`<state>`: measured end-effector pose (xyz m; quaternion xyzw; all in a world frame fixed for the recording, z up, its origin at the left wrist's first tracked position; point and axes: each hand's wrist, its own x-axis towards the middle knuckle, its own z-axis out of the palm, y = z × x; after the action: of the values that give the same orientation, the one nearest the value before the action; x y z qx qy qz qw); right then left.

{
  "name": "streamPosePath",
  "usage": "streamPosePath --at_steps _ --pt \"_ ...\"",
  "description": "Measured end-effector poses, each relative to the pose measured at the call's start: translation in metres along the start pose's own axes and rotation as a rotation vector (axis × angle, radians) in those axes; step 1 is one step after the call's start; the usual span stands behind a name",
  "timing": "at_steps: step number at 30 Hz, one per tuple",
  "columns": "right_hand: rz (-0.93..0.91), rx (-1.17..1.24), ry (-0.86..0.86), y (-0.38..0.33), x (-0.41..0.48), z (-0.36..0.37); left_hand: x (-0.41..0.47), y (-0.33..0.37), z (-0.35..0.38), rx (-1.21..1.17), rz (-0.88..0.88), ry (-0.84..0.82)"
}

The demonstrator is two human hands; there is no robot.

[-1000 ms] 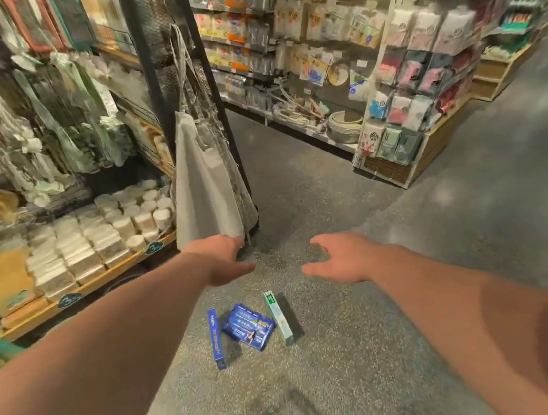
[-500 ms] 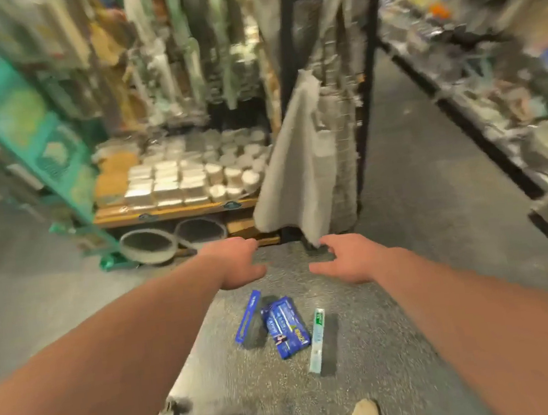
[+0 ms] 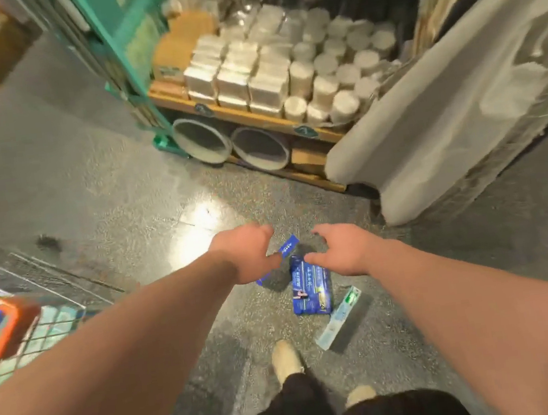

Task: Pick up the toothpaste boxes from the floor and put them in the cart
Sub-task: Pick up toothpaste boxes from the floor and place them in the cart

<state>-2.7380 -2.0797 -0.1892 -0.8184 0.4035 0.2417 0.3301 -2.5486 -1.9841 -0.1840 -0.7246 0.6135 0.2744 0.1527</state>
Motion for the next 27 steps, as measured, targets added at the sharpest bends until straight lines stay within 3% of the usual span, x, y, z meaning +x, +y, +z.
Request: streamPosePath --at_steps 10,15,27 --pt "0.023 -0.057 -0.193 0.105 0.196 0.122 0.149 -0.027 0.181 -0.102 -0.103 -0.135" --pt "-0.005 -0.035 -0.200 0.145 0.273 0.202 0.212 -0.020 0.270 -0.246 -0.218 -0.127" --pt "0.046 -0.141 -0.204 0.230 0.433 0.353 0.344 0.000 0.438 -0.108 -0.086 -0.137"
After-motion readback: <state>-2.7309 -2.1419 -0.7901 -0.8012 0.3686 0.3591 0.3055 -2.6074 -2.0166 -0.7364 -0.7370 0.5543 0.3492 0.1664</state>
